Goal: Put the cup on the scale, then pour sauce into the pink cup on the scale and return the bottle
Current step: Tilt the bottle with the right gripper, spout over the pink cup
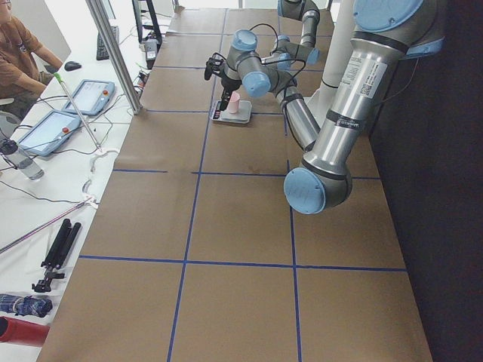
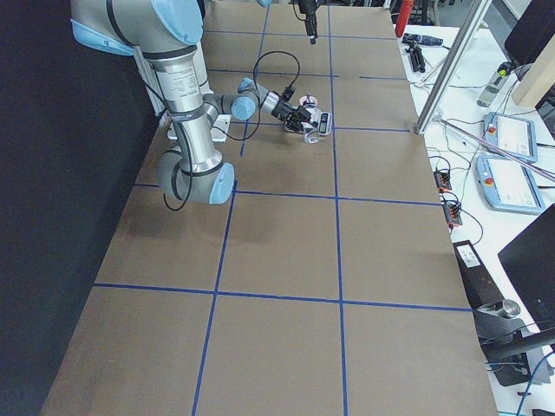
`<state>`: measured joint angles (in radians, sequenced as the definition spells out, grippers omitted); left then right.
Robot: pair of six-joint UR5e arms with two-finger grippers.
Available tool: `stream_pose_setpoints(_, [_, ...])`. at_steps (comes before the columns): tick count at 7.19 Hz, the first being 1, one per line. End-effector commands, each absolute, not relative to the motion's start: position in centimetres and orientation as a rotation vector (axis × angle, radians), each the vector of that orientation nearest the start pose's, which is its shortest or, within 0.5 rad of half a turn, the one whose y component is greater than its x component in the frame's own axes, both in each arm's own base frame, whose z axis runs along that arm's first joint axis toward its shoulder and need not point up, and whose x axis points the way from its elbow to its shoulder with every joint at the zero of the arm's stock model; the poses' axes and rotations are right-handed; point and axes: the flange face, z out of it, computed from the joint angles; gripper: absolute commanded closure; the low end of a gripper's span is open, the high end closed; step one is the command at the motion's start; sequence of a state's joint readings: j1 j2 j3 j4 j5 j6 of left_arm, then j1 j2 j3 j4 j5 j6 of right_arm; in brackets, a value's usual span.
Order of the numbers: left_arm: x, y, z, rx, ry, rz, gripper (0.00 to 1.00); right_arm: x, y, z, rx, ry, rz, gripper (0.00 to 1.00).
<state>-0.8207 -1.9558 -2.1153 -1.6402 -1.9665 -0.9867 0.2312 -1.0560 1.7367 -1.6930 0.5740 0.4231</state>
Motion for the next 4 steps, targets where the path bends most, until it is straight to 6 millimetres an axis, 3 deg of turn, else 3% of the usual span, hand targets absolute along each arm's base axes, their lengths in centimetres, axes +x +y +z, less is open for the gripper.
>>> stream_pose_setpoints(1, [28.92,-44.84,20.67,0.358,0.988,-0.020,0.23,-55.88,-36.05,27.82,1.100,0.276,-0.559,1.00])
stream_pose_setpoints(4, [28.91,-44.83,20.75,0.351,0.989,-0.032,0.23,-55.73,-36.52,27.98,1.098,0.361,-0.642,1.00])
